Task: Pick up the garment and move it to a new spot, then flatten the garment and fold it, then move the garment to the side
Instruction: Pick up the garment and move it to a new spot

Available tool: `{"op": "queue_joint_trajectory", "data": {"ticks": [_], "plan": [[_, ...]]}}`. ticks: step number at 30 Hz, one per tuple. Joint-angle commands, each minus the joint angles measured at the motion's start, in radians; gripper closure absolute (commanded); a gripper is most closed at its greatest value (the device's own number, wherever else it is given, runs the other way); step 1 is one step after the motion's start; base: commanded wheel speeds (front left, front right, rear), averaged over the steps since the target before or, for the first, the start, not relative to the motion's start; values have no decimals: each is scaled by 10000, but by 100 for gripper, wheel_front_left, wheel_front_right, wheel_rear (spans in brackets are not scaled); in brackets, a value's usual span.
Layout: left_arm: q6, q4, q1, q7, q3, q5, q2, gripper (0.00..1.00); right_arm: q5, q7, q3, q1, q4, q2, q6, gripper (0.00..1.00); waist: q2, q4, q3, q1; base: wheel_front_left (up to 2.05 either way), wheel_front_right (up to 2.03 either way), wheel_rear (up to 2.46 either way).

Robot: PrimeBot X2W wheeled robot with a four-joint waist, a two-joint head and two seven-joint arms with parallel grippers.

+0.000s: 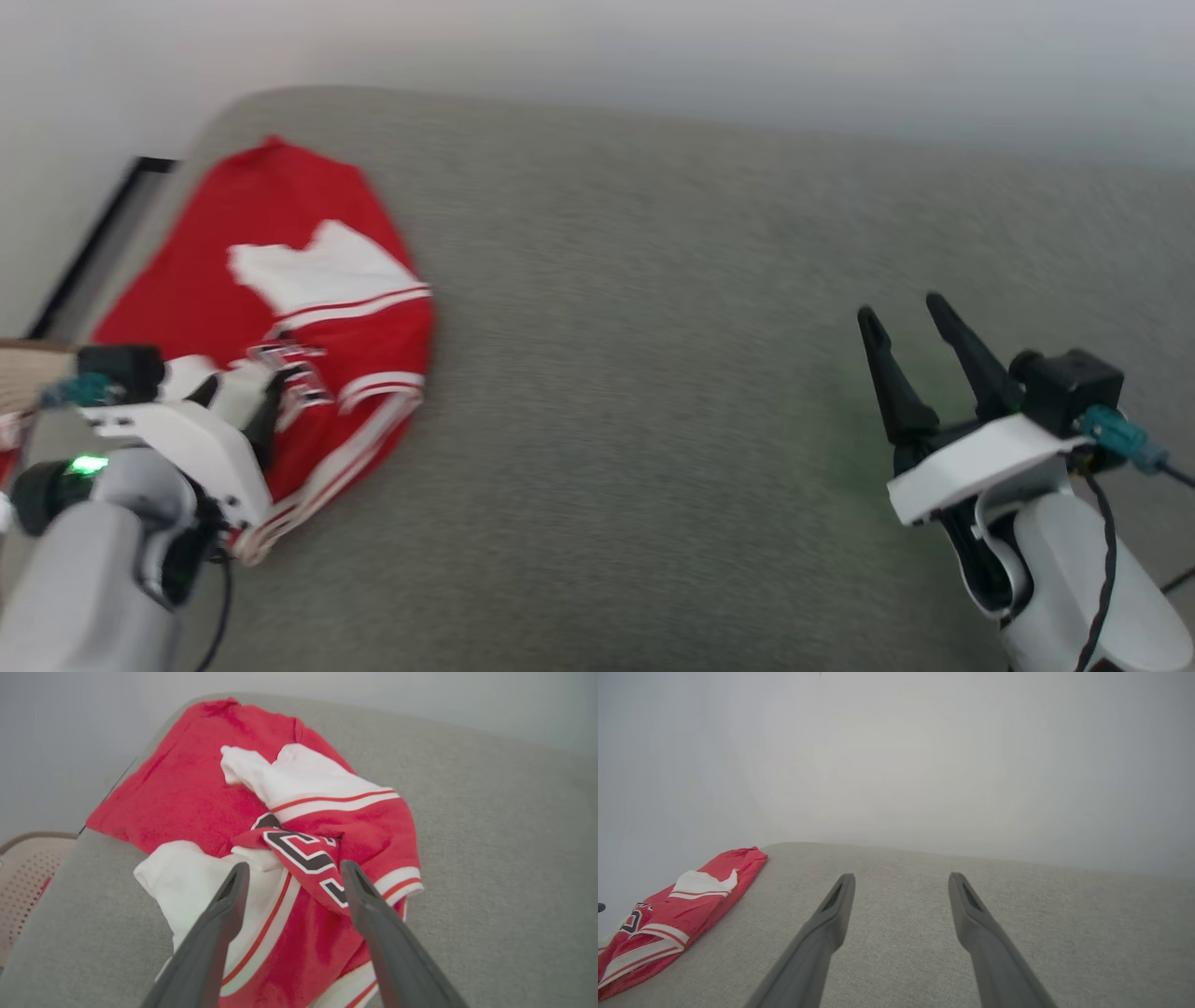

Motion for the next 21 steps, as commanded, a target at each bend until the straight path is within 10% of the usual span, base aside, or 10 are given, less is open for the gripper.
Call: {"op": "queue_joint_trajectory", "data": {"ticks": [1, 18, 21], "plan": [[13, 266, -311, 626, -187, -716, 290, 0, 90, -50, -75, -215, -89, 67, -1, 0, 0, -1091, 816, 0, 0, 0, 0], [17, 3175, -1177, 3419, -504, -3438, 755, 1, 220, -49, -559, -653, -383, -12, 0, 0, 0, -2629, 1826, 0, 0, 0, 0], [17, 3051, -1218, 3118, -803, -3484, 727, 100, 203, -49, -564, -758, -435, 46, 0, 0, 0, -2653, 1861, 0, 0, 0, 0]]}}
